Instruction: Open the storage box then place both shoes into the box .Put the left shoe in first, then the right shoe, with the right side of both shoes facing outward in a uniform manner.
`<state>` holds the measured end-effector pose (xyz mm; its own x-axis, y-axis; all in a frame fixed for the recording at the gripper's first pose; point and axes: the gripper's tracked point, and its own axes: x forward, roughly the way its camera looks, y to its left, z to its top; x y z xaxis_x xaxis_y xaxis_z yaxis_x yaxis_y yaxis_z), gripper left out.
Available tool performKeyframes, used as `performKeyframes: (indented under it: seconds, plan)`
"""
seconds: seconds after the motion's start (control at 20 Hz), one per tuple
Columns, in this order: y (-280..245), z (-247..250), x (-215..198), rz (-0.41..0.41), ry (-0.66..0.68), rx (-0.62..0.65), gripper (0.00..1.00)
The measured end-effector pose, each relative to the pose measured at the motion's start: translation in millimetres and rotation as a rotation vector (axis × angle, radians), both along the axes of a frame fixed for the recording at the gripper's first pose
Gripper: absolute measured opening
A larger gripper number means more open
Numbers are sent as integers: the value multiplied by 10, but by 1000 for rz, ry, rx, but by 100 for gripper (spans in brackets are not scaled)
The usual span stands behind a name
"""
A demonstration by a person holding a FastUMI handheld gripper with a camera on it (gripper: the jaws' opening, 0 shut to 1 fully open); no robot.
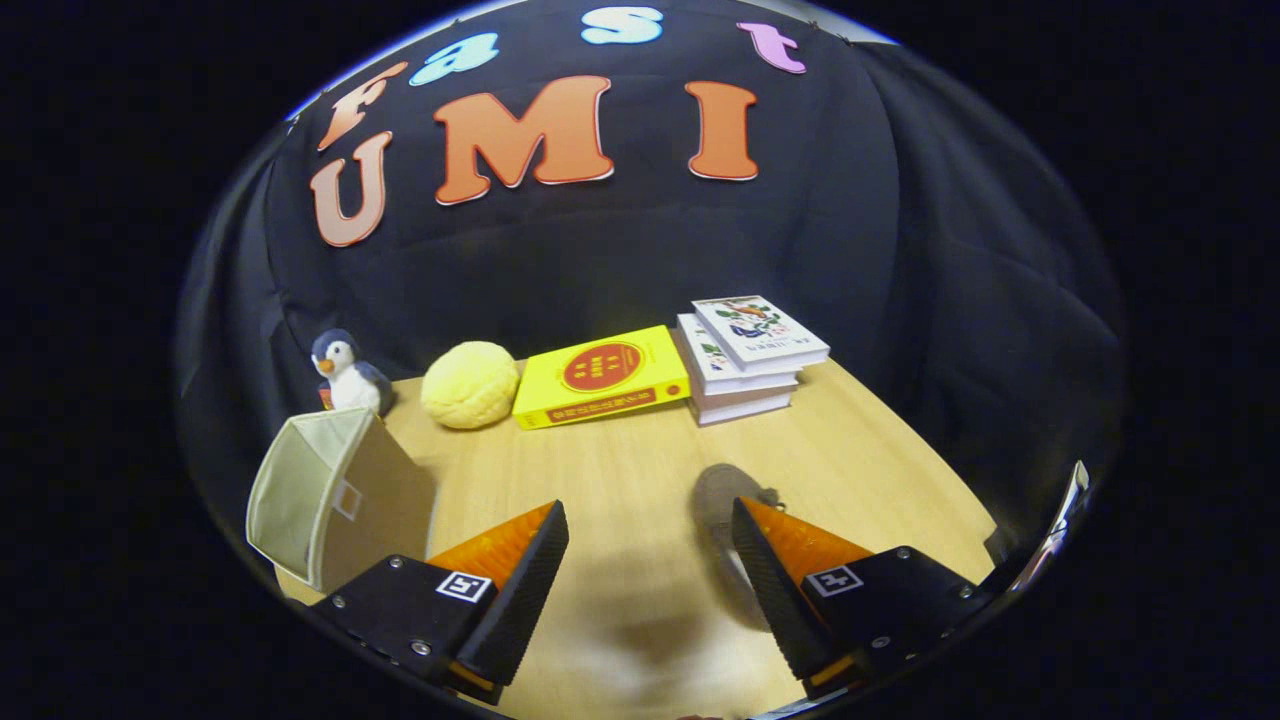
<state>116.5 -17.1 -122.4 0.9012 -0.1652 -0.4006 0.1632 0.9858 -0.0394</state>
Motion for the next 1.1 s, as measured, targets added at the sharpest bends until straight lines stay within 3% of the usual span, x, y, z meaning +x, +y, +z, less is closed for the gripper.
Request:
performKeyframes:
  seconds: [0.4, 0.75, 1.05, 1.1]
  plan:
    - [-1007, -588, -142, -74, 102, -4, 98]
    - [-1309, -997, 60, -70, 175, -31, 98]
    - [-1176, -1233, 466, -13, 202, -33, 73]
    - [-1164, -1279, 524, -9, 212, -35, 65]
